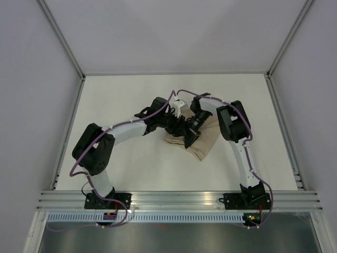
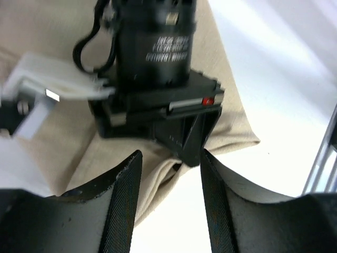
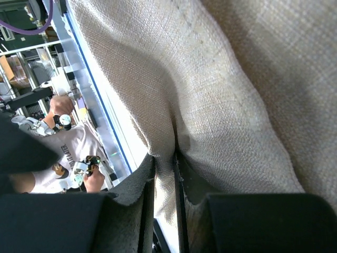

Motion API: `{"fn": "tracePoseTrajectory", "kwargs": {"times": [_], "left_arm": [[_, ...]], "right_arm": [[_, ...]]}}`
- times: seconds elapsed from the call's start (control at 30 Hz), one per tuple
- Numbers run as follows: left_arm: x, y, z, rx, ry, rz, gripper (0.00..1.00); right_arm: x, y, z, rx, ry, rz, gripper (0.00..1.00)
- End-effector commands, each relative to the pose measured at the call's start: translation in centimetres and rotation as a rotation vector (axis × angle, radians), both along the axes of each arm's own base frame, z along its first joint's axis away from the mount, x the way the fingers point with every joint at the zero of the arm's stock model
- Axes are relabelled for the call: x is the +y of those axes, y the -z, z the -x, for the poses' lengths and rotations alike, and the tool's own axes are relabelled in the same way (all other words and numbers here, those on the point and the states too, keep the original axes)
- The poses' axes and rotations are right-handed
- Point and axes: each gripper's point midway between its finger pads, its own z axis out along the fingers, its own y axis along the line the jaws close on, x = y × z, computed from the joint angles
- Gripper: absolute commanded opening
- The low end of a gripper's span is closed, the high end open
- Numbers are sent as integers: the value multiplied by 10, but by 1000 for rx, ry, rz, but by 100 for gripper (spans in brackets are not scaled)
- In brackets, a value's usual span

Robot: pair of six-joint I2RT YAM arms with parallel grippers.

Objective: Fold the napkin, place the utensils inside, and roll it up
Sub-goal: Roll the napkin at the center of the board.

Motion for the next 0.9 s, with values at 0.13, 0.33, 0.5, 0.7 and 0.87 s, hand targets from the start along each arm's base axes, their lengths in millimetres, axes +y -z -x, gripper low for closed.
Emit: {"fn": "tracePoseTrajectory", "kwargs": {"times": [0.13,0.33,0.5,0.7,0.87], "left_arm": [[0,14,-9,-96,106,-166,56],[2,39,-4,-50,123,-194,61],[4,43,5,-57,136,-209,65],[-1,51,15,-68,167,-235,67],[-2,57,20,-57,183,-243,68]], "right_arm": [[-21,49,-28,-165,-84,92,0],[-21,50,-27,-146,-88,90,0],[-23,53,-27,-143,-88,95,1],[-26,56,-29,-133,-93,101,1],[-28,57,-29,-129,-94,105,1]]}}
